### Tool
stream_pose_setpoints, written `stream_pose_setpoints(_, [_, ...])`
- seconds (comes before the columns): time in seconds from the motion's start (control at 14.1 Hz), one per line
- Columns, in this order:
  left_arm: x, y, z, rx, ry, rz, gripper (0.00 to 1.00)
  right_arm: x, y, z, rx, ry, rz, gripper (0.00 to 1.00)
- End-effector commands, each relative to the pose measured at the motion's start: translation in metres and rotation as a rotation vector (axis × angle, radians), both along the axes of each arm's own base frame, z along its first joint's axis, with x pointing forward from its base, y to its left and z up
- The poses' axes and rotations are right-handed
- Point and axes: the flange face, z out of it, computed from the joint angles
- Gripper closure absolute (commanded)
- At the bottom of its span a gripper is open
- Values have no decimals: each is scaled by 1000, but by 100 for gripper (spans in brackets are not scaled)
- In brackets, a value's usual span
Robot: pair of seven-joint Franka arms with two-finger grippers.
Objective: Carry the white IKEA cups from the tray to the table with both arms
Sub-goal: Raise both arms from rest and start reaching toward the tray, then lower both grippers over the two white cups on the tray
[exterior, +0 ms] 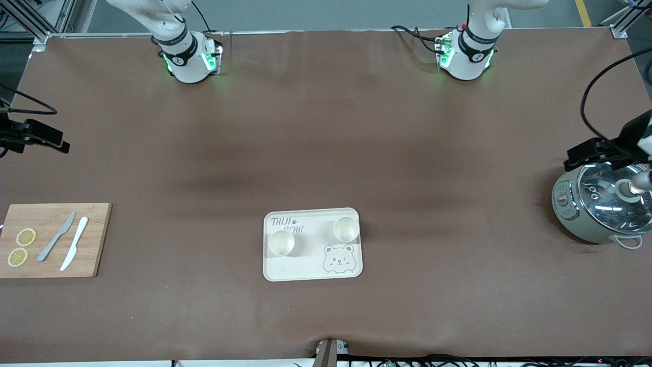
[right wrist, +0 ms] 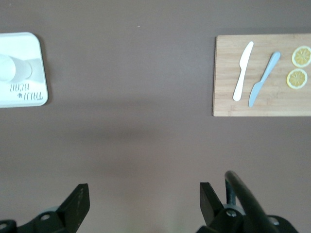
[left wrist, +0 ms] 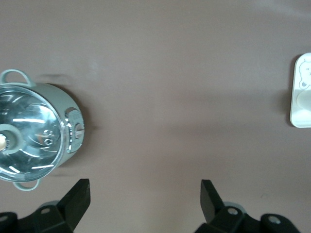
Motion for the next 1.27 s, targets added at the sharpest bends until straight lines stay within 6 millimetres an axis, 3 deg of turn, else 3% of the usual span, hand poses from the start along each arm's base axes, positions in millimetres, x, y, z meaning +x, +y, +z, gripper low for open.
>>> stream_pose_setpoints(0.0, [9, -18, -23, 8, 33, 0, 0, -3, -7, 1, -17, 1, 41, 0])
stream_pose_setpoints(0.35, [34, -70, -71, -4, 31, 114, 0, 2, -8, -8, 2, -8, 20, 0])
stream_pose_setpoints(0.57, [48, -109, -100, -26, 12, 196, 0, 13, 10, -20, 70, -31, -21, 0])
stream_pose_setpoints(0.71, [54, -141, -128, -37, 14, 244, 0, 19, 52, -16, 77, -63, -4, 0])
stream_pose_setpoints(0.85, [61, -164, -149, -38, -5, 286, 0, 30, 81, -28, 86, -72, -68, 0])
stream_pose_setpoints(0.99, [64, -190, -168, -43, -23, 332, 0, 47, 136, -50, 96, -114, -61, 0])
stream_pose_setpoints(1.2, [67, -233, -198, -53, -60, 388, 0, 75, 201, -106, 117, -154, -79, 0])
